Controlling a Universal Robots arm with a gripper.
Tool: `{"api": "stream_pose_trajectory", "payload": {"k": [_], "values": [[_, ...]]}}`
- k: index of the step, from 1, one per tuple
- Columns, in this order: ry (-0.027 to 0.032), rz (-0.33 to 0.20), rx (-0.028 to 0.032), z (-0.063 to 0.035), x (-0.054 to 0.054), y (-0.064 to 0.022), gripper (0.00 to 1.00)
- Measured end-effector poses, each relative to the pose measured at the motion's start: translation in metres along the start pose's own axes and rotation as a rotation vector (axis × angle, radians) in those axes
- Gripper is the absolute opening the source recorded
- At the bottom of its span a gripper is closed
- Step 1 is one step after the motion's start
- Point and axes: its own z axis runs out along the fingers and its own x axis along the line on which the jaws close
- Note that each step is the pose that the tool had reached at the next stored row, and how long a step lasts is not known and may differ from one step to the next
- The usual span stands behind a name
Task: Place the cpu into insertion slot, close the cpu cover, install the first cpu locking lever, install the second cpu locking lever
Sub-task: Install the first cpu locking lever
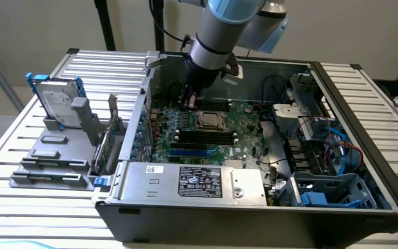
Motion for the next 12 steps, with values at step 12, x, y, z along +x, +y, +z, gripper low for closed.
{"api": "stream_pose_trajectory", "payload": {"k": [12], "values": [[0.0308,0.095,-0.0170,0.0004,-0.0001,-0.0024,0.11]]}}
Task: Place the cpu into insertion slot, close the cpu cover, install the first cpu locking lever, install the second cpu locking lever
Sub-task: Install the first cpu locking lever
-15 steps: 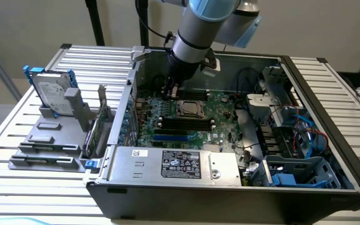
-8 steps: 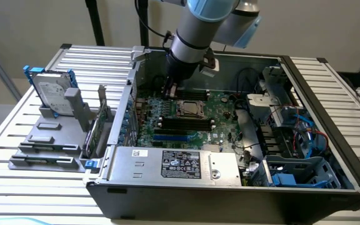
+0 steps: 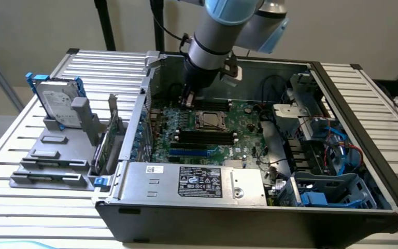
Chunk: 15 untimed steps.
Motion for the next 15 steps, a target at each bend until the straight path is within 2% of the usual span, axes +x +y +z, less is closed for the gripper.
{"api": "stream_pose_trajectory", "payload": {"k": [3,7,9,12,15], "values": [[0.0084,0.006,0.0011,0.0003,-0.001,-0.0041,0.11],[0.0126,0.006,0.0042,0.0020,-0.003,-0.0132,0.11],[0.0165,0.012,0.0036,0.0027,-0.003,-0.0161,0.11],[0.0263,0.030,0.0005,0.0033,-0.004,-0.0186,0.11],[0.0387,0.059,-0.0046,0.0034,-0.004,-0.0195,0.11]]}}
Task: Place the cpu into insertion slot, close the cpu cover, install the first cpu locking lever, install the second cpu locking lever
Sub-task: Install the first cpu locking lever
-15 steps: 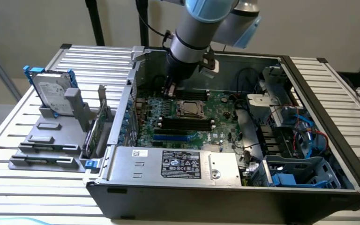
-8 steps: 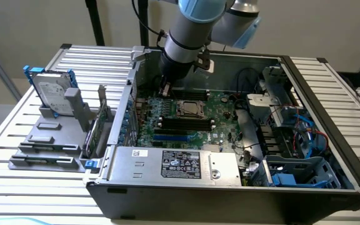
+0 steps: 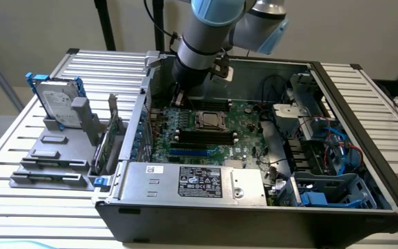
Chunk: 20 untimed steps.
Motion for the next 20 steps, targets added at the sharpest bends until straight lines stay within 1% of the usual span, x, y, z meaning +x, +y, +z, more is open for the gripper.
{"api": "stream_pose_trajectory", "payload": {"k": [3,6,10,20], "values": [[0.0132,0.033,-0.0063,-0.0001,0.0000,-0.0003,0.11],[0.0283,0.066,-0.0124,-0.0002,-0.0001,-0.0006,0.11],[0.0513,0.104,-0.0180,-0.0006,-0.0001,-0.0013,0.11],[0.1110,0.198,-0.0321,-0.0015,-0.0001,-0.0031,0.11]]}}
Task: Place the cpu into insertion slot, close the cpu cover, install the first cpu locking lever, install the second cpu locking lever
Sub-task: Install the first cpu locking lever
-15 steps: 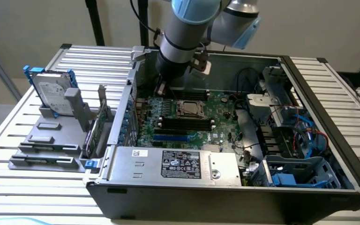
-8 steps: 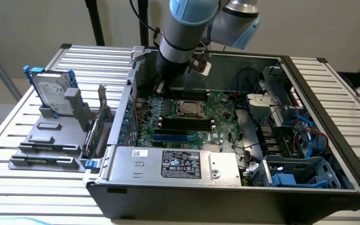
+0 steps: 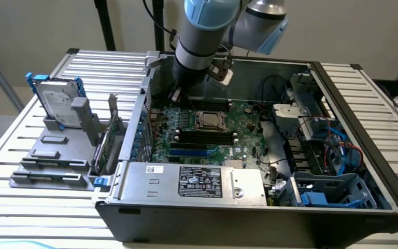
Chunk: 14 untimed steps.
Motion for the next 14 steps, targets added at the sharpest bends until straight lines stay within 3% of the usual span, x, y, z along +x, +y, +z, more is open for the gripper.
{"api": "stream_pose_trajectory", "payload": {"k": [4,14], "values": [[0.0244,0.037,-0.0046,-0.0005,-0.0001,-0.0008,0.11],[0.0914,0.116,-0.0086,-0.0035,-0.0002,-0.0038,0.11]]}}
